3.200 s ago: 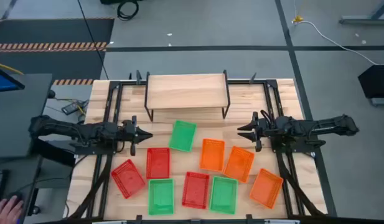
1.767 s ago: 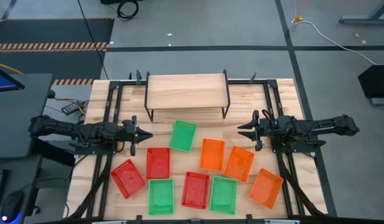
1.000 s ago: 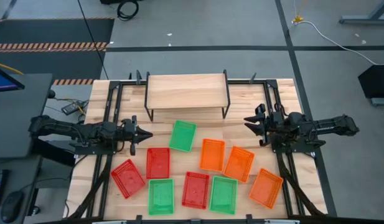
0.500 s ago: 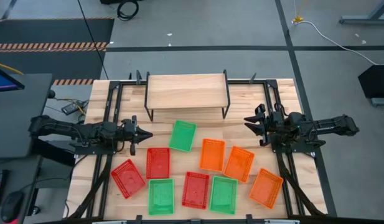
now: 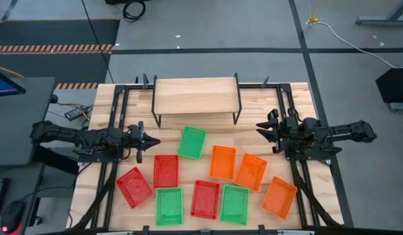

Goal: Stack baskets on shelf by color
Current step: Put the top red basket on the shelf

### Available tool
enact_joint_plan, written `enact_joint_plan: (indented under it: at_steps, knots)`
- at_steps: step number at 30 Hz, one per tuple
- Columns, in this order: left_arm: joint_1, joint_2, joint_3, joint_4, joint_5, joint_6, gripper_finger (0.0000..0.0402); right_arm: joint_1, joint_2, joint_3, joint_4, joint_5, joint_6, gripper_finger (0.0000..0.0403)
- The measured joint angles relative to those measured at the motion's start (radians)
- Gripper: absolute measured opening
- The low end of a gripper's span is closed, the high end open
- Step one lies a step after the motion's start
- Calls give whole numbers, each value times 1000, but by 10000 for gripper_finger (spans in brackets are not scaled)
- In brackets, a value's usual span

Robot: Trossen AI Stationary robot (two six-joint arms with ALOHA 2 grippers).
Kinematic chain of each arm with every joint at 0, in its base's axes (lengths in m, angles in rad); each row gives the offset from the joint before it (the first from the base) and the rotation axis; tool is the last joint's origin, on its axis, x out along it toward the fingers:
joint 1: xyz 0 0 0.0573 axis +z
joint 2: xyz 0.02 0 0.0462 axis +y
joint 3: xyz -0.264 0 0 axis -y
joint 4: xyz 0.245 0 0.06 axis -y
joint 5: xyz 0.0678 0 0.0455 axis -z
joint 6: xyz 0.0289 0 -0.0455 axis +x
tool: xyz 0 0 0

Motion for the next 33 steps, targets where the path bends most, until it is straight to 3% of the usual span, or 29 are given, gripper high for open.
enact_joint_plan:
  at_steps: [23, 26, 30, 33]
  knots:
    - [0, 0, 0, 1, 0, -8, 24, 0, 0, 0, 0, 0, 4, 110]
    - [0, 0, 2, 58, 0, -31, 25, 0, 0, 0, 9, 0, 52, 110]
    - [-2, 15, 87, -1, 39, 30, 35, 0, 0, 0, 9, 0, 182, 110]
    - [-2, 72, 208, -164, 38, 59, 44, 0, 0, 0, 10, 0, 236, 110]
